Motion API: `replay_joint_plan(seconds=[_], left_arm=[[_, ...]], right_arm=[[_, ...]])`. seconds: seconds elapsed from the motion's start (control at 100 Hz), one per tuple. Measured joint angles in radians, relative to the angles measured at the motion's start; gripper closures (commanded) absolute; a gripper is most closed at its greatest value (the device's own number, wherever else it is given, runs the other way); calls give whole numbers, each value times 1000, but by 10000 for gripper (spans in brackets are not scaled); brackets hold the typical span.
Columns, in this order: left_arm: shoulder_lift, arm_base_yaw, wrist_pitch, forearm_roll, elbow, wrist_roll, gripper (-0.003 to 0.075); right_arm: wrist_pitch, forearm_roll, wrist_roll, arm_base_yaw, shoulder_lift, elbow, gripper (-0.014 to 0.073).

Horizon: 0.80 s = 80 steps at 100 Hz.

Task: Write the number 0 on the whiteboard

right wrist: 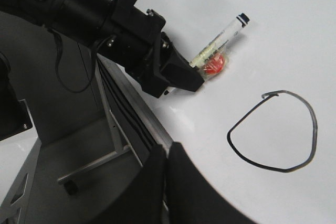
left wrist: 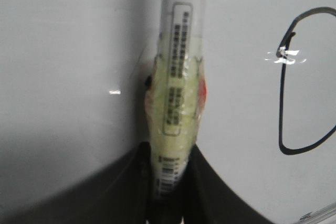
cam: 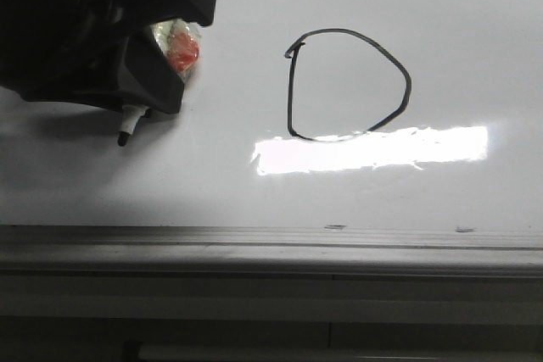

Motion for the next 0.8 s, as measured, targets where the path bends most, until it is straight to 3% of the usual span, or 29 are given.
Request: replay_joint_plan(seconds=[0.17, 0.38, 0.57, 0.8], left_arm=[[0, 0, -4, -6, 0, 0, 414], [0, 0, -8, -8, -2, 0, 363], [-7, 0, -10, -8, -6, 0, 176], [-86, -37, 60, -30, 3, 0, 164]], right_arm=[[0, 9, 2, 0, 0, 0, 641], [0, 14, 4, 0, 0, 0, 641], [0, 18, 4, 0, 0, 0, 641], [-8, 3, 4, 0, 0, 0, 641]])
